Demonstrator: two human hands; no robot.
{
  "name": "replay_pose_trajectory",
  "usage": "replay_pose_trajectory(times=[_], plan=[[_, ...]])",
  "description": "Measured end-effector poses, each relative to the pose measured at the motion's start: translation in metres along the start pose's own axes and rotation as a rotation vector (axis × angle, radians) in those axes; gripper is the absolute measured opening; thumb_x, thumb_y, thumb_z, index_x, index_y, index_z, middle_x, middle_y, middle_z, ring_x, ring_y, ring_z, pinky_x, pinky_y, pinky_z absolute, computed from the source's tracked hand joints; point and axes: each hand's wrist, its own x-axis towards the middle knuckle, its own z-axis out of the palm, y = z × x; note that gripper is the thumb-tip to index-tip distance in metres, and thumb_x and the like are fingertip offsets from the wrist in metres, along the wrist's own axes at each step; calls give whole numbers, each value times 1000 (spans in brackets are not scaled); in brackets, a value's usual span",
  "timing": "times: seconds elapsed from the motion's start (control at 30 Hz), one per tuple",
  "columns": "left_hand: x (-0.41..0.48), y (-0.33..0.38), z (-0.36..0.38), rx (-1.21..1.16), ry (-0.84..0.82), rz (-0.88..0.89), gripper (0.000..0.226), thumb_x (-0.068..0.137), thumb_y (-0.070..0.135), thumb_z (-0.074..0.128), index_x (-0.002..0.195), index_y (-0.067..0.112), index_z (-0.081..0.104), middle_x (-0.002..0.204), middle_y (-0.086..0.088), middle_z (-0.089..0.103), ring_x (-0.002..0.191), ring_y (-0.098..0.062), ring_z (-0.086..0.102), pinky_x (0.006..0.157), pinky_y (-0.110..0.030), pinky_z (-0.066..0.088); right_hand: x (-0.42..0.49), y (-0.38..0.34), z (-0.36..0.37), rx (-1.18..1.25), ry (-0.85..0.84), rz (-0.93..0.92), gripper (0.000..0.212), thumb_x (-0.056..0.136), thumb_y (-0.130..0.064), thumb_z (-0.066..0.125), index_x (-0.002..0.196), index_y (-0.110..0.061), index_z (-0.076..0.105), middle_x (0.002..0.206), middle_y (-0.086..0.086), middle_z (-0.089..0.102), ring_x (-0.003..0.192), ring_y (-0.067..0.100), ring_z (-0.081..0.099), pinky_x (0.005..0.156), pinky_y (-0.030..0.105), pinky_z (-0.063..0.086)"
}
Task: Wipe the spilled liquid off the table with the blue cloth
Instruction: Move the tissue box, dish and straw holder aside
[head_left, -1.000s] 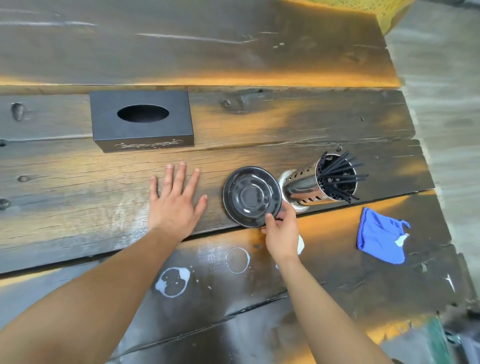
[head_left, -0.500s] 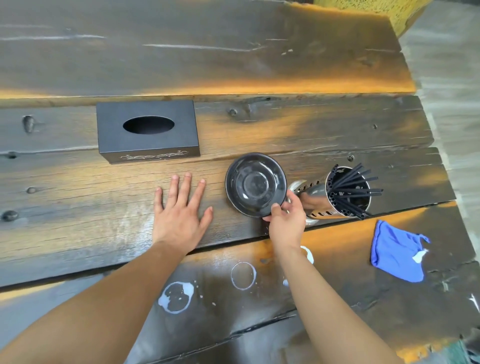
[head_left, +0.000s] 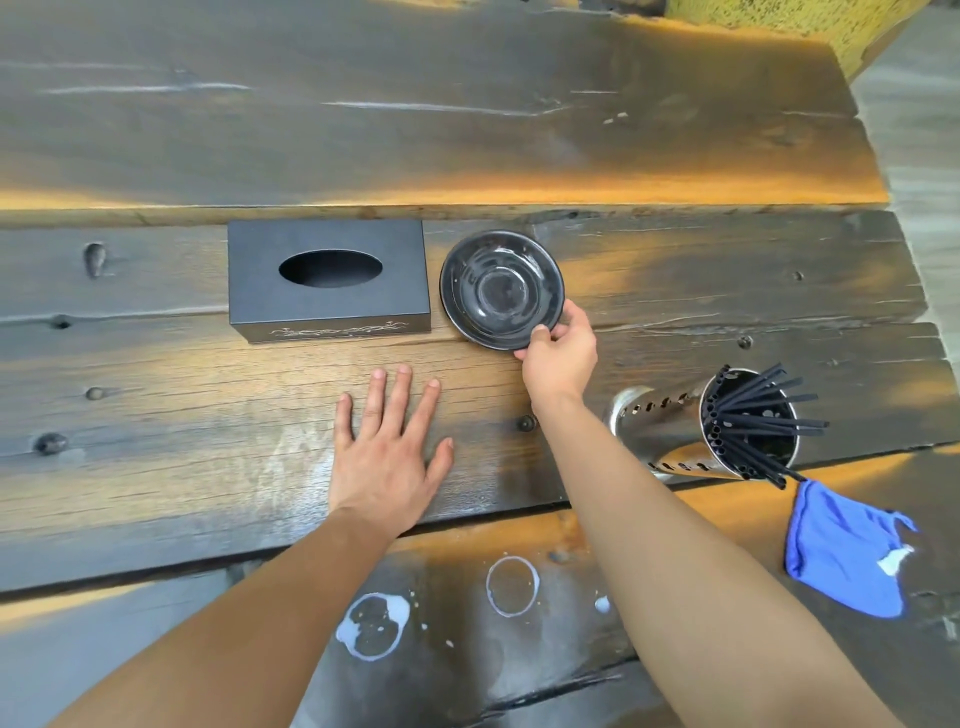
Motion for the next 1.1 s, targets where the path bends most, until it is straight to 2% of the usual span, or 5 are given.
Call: replay_pose_trajectory(times=[0.2, 0.43, 0.63, 0.87, 1.1], plan=[[0, 0, 0, 12, -4, 2, 70, 100, 67, 22, 162, 35, 19, 171, 1, 13, 159, -25, 3, 123, -60, 8, 3, -5, 8, 9, 4, -6, 49, 102, 1, 57, 149, -11, 50, 90, -7, 70, 76, 21, 77, 51, 8, 52], [-2, 2, -5, 18, -34, -9, 69, 100, 66, 20, 163, 35, 18, 171, 2, 11, 159, -24, 2, 124, -59, 6, -10, 0, -6, -72, 25, -48, 58, 95, -26, 75, 147, -14, 54, 90, 0, 75, 84, 13, 76, 90, 26, 57], [-1, 3, -9, 9, -56, -20, 69, 100, 66, 19, 162, 36, 17, 171, 2, 12, 159, -24, 2, 124, -58, 5, -59, 32, -52, -10, 31, -36, 61, 91, -32, 80, 143, -12, 57, 109, -3, 71, 83, -13, 66, 75, 0, 47], [-1, 4, -10, 2, -64, -36, 69, 100, 65, 21, 162, 36, 18, 171, 3, 11, 159, -24, 3, 124, -59, 6, -104, 70, -108, 6, 212, 123, 52, 86, -36, 84, 129, -13, 63, 108, -8, 69, 97, 10, 70, 95, 33, 57], [-1, 4, -8, 6, -60, -45, 70, 99, 67, 20, 162, 36, 14, 171, 3, 10, 159, -24, 3, 124, -58, 4, -92, 81, -140, 20, 389, 125, 84, 73, -40, 92, 137, -8, 48, 129, 8, 54, 110, 16, 54, 87, 11, 44]])
